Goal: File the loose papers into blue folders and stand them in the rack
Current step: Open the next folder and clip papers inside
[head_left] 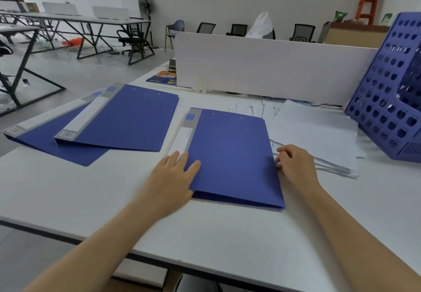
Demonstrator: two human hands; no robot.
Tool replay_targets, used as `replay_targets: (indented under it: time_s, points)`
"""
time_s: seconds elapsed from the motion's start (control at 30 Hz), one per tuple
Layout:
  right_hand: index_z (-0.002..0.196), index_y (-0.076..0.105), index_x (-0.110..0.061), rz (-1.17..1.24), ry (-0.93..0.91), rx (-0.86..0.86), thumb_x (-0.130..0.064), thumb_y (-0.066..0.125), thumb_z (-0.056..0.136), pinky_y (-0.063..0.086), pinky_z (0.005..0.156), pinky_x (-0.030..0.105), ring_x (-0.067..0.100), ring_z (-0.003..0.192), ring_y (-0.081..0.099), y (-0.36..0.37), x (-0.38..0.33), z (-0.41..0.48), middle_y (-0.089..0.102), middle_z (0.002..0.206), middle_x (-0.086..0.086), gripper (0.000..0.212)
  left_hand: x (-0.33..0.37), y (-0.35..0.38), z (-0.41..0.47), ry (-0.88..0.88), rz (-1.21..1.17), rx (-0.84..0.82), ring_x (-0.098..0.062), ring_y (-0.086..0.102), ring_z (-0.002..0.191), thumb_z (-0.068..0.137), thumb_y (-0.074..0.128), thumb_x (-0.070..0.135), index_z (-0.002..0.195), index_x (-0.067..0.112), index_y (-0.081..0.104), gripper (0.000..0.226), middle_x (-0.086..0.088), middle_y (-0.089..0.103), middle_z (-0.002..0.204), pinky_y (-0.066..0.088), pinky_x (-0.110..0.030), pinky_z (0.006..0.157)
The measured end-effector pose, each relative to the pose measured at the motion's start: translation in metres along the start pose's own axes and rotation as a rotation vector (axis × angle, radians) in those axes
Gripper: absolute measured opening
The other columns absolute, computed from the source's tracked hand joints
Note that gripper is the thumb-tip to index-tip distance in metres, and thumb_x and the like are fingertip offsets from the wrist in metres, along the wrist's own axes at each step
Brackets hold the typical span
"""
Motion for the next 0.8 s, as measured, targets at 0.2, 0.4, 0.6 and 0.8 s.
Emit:
replay_targets:
  time_s: [0.2,0.4,0.6,0.8]
  points:
    - [0.117,0.055,0.0,0.305,0.036,0.124,-0.007,0.034,0.095,0.042,0.076,0.026,0.022,0.082,0.057,-0.008,-0.003,-0.003,0.058,0.093,0.007,0.031,-0.013,-0.014,-0.002,-0.192,-0.376,0.395,-0.017,0.06,0.068,0.072,0.042,0.019,0.104,0.013,0.052,0.034,-0.009,0.072,0.078,0.051,-0.025,0.045]
    - [0.13,0.05,-0.01,-0.172,-0.323,-0.145,-0.034,0.041,0.095,0.027,0.104,0.025,0.023,0.13,0.038,0.016,-0.024,-0.022,0.047,0.137,0.008,0.044,-0.023,-0.03,-0.009,-0.479,-0.66,0.527,-0.016,0.031,0.033,0.088,0.044,0.025,0.097,-0.004,0.064,0.036,0.012,0.039,0.041,0.029,-0.014,0.04]
    - [0.146,0.021,-0.031,-0.594,-0.593,-0.509,-0.08,-0.008,0.059,0.007,0.117,0.033,0.018,0.146,-0.002,0.059,-0.033,-0.049,0.005,0.158,0.0,0.103,-0.031,-0.034,-0.016,-0.675,-0.852,0.64,-0.004,0.056,0.061,0.091,0.05,0.011,0.123,-0.002,0.048,0.034,0.003,0.059,0.088,0.038,-0.007,0.056]
    - [0.147,0.013,-0.035,-0.606,-0.542,-0.634,-0.077,-0.01,0.05,0.0,0.117,0.033,0.015,0.146,-0.003,0.061,-0.034,-0.055,0.003,0.158,-0.003,0.108,-0.037,-0.044,-0.023,-0.568,-0.436,0.931,-0.031,0.037,0.125,0.077,0.052,-0.009,0.136,0.004,0.019,0.069,-0.026,0.037,0.137,0.048,-0.043,0.081]
Point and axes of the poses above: each hand's wrist, its own z-axis towards the middle knuckle, its own y-axis out of the palm, x = y × z, the point moved 4 cm from there along z, towards the middle knuckle
